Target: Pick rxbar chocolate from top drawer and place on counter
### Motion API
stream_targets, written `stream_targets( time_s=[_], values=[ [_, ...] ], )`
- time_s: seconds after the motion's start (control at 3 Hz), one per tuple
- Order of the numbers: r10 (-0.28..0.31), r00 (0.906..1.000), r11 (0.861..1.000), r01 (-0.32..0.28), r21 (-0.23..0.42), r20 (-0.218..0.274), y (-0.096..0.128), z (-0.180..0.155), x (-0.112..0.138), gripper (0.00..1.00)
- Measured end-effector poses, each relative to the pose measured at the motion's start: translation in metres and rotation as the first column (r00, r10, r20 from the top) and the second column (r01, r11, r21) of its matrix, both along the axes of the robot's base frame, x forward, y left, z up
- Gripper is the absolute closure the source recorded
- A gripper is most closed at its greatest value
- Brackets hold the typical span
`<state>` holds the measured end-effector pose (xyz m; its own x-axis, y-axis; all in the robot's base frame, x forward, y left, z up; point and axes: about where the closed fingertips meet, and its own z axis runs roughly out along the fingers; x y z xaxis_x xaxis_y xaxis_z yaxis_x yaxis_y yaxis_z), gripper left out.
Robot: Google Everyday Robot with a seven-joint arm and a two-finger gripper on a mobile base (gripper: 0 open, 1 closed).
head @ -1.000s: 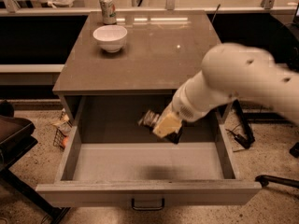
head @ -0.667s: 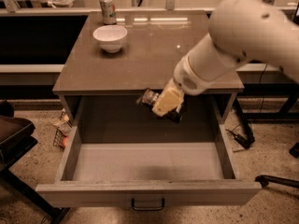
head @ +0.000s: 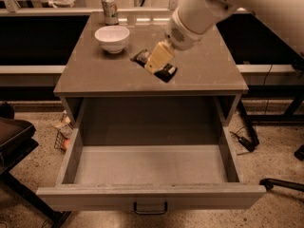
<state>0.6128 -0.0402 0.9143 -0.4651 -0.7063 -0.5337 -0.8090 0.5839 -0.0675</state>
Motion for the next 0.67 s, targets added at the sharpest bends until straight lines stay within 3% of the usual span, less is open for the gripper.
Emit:
stream_targets(
  time_s=[0.33, 0.67],
  values=[
    [-0.123, 0.9909, 0.992, 0.120, 0.043, 0.055, 0.0026, 0.0116, 0.0370, 1.00],
    [-0.157, 0.9855, 0.986, 0.153, 0.064, 0.065, 0.0039, 0.0145, 0.0440, 1.00]
  ],
)
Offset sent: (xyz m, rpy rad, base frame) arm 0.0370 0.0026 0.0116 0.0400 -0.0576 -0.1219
